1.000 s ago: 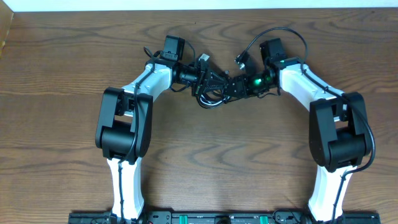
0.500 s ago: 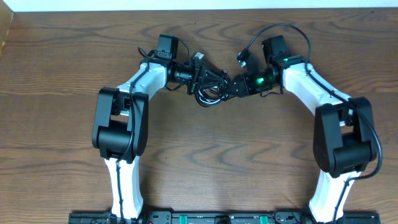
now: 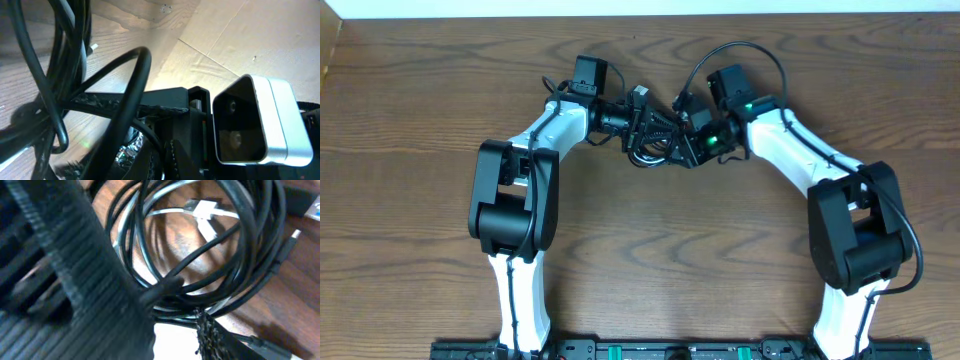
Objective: Untangle cables
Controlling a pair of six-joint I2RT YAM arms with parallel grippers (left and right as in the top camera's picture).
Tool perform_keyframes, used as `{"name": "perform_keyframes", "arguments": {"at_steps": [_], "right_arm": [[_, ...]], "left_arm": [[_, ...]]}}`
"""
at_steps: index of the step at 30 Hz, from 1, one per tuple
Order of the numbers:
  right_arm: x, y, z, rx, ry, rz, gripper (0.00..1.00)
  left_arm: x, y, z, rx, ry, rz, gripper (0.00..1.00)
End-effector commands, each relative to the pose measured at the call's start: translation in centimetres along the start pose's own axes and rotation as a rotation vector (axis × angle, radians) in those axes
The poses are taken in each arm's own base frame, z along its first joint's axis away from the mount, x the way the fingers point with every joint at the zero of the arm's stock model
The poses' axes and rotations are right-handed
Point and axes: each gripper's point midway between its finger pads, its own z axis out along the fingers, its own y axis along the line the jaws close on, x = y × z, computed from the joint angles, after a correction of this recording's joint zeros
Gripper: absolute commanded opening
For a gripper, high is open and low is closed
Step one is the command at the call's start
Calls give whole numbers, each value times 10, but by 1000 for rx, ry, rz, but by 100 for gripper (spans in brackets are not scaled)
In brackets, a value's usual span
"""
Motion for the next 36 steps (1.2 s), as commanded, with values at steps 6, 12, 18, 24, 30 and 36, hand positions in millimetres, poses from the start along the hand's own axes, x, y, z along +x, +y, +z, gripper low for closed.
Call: {"name": "perform_keyframes", "arguments": {"at_steps": [6,12,18,24,30,36], "right_arm": [[-7,-3,0,87,-24,25,31],[-9,-3,2,84,-43,86,30],[-14,-3,3,81,-68,136,31],[-20,3,5,68,-92,181,33],[-22,5,8,80,-101,196,35],[-29,6,9,85,-131,269,36]], "left_arm": [[19,-26,-6,53,56,32,7],[19,-26,-6,53,57,-3,7],[18,-26,-6,52,56,-5,7],[18,-26,-6,50,54,-8,7],[17,-25,-6,48,50,-8,7],[16,-25,-6,45,44,-9,7]]}}
